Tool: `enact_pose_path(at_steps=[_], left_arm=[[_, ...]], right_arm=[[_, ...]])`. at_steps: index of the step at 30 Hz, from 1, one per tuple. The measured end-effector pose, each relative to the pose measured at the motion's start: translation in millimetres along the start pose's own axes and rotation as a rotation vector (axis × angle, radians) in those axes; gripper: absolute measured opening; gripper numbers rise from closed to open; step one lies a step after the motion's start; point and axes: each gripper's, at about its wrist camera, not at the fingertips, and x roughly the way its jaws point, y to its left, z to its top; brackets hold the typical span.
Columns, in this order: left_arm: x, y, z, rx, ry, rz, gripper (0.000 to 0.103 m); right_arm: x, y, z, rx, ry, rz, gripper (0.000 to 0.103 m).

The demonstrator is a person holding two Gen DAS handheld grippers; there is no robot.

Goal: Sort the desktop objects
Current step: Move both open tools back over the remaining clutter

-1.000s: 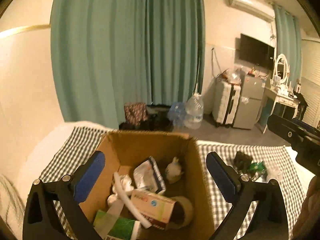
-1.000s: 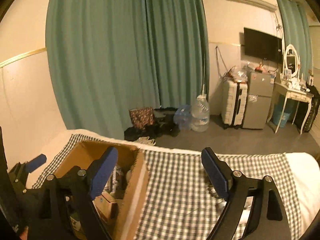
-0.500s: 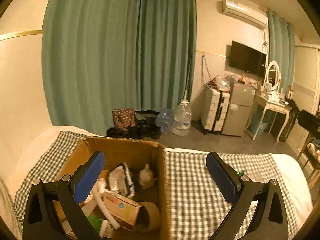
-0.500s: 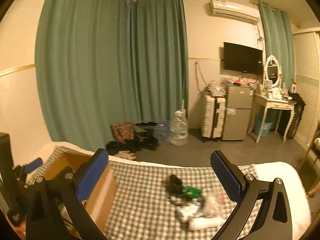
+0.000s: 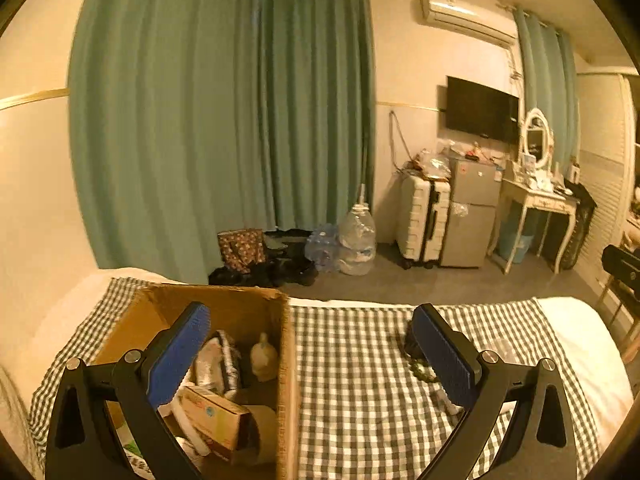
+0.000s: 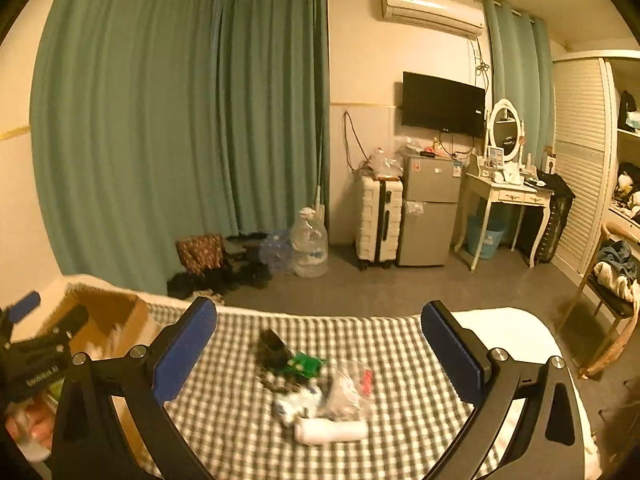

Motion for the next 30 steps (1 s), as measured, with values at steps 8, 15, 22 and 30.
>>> enact_pose_path(at_steps=[8, 15, 22, 30], left_arm=[[20, -34, -6, 0.062, 0.023, -0.036, 0.103], [41, -63, -20, 0.161, 0.047, -0.028, 0.103], [66, -65, -33, 0.072, 0.111, -0.045, 0.103], [113, -78, -54, 0.093, 0.176, 0.009, 0.103]], right_arm=[[21, -35, -19, 0.031, 0.036, -0.068, 0.103], [65, -44, -32, 0.003, 0.116, -0.026, 0.103], [111, -71, -52, 0.182, 0.187, 0.053, 0.103], [149, -69, -91, 0.033, 0.262, 0.043, 0.103]])
